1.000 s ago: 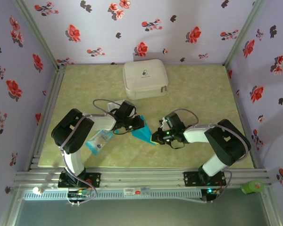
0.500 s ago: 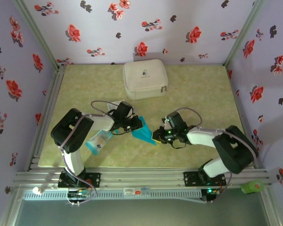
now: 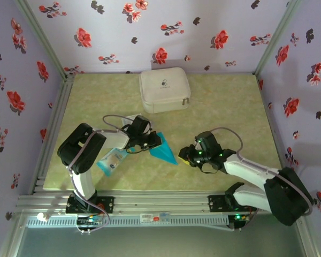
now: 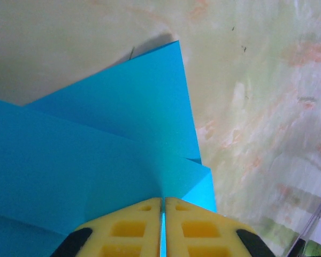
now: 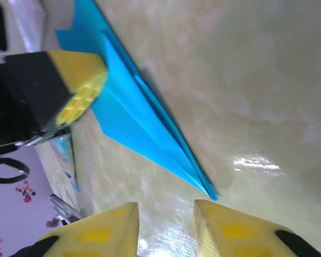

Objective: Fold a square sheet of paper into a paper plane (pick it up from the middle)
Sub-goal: Fourth fold the wing at the center of the table.

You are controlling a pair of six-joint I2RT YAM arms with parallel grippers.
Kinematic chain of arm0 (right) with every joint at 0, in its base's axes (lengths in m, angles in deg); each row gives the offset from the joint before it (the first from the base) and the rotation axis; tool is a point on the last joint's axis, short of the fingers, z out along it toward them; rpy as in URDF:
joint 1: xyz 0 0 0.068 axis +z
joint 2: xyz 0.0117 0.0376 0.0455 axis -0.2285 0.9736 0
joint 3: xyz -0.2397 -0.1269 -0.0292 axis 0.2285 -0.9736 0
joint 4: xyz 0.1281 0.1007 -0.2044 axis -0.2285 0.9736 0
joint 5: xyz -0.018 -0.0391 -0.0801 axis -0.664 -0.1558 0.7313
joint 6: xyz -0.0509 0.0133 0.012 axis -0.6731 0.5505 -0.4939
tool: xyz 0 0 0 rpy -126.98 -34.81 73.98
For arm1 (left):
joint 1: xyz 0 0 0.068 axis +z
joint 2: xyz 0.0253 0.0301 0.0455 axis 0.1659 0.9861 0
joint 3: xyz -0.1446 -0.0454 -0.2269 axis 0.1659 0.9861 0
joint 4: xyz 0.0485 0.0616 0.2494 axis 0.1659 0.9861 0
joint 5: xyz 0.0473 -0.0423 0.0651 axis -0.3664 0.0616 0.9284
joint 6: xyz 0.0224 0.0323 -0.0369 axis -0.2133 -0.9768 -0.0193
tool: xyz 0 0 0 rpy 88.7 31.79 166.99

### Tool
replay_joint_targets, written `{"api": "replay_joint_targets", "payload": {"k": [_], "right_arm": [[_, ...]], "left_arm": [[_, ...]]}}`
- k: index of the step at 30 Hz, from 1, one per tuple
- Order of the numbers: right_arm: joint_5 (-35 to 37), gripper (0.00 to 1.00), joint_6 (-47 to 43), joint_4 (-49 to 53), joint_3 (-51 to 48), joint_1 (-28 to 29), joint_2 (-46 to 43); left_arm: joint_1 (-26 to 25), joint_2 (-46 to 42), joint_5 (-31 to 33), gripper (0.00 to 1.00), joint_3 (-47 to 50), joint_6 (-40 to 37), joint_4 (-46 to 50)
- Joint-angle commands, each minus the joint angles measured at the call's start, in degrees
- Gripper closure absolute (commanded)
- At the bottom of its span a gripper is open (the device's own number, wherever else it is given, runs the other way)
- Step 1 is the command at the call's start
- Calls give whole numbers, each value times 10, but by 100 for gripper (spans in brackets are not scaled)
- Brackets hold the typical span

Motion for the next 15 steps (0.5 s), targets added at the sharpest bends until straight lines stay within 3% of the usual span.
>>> {"api": "replay_joint_targets", "payload": {"k": [1, 11, 15], "right_arm": [[-58, 72, 26, -33, -4, 0, 42], [-39, 67, 12, -26, 3, 11, 102], [-49, 69, 17, -56, 0, 12, 109]], "left_arm": [[7, 12, 9, 89, 8, 4, 30], [7, 7, 10, 89, 14, 9, 29], [7, 7, 9, 89, 15, 9, 28]]}}
